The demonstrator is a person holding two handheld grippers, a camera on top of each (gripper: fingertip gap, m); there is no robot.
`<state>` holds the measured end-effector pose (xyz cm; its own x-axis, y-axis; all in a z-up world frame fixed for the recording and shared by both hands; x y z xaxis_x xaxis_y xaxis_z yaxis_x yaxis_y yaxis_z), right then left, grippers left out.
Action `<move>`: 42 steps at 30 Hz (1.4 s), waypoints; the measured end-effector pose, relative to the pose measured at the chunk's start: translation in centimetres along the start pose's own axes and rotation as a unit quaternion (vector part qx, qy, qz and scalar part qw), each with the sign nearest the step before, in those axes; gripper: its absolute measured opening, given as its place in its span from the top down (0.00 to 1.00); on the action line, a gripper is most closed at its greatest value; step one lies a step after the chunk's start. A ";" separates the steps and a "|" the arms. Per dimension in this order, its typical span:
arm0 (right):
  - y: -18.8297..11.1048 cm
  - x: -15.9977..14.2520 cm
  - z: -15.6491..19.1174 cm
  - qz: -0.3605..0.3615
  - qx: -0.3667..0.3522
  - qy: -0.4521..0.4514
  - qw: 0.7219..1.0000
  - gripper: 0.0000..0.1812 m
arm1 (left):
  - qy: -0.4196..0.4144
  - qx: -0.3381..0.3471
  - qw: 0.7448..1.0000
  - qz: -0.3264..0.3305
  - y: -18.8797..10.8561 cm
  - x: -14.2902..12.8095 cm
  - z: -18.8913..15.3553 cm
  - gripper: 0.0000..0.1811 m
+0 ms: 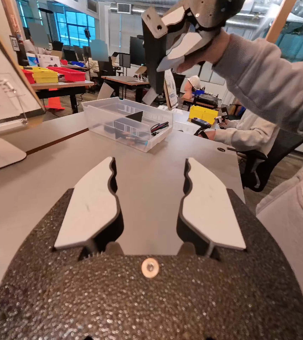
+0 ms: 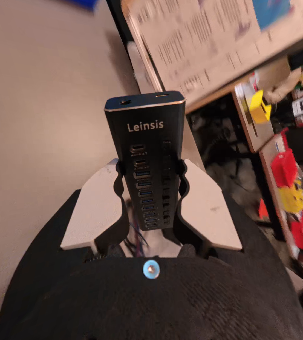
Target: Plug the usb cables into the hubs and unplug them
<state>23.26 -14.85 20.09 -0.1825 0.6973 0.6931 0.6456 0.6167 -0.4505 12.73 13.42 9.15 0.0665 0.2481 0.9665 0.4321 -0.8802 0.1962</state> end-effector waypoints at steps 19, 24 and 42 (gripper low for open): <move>13.8 -25.9 -10.1 0.309 0.195 0.062 0.929 0.67 | -0.015 0.069 0.995 0.066 -0.8 -1.9 -0.8 0.64; 15.8 -27.3 -8.0 0.308 0.269 0.085 0.909 0.67 | -0.021 0.093 0.992 0.080 -1.4 -2.2 -0.5 0.64; -0.8 -17.6 -3.5 0.000 -0.111 0.264 0.958 0.48 | -0.042 0.083 0.987 0.130 11.8 -4.0 1.0 0.57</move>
<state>28.50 -28.89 10.25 0.1806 0.3790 0.9076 0.7980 0.4830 -0.3605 18.44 2.40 7.44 0.2661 0.0606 0.9620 0.5320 -0.8415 -0.0941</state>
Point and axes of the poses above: each gripper's, where its closed fingertips meet, y out along the fingers, x out of its top, z = x × y across the jaws, the point moved 5 cm from there along -y, back along the fingers, and after that the axes turned 15 degrees about -z, right-handed, at the moved point
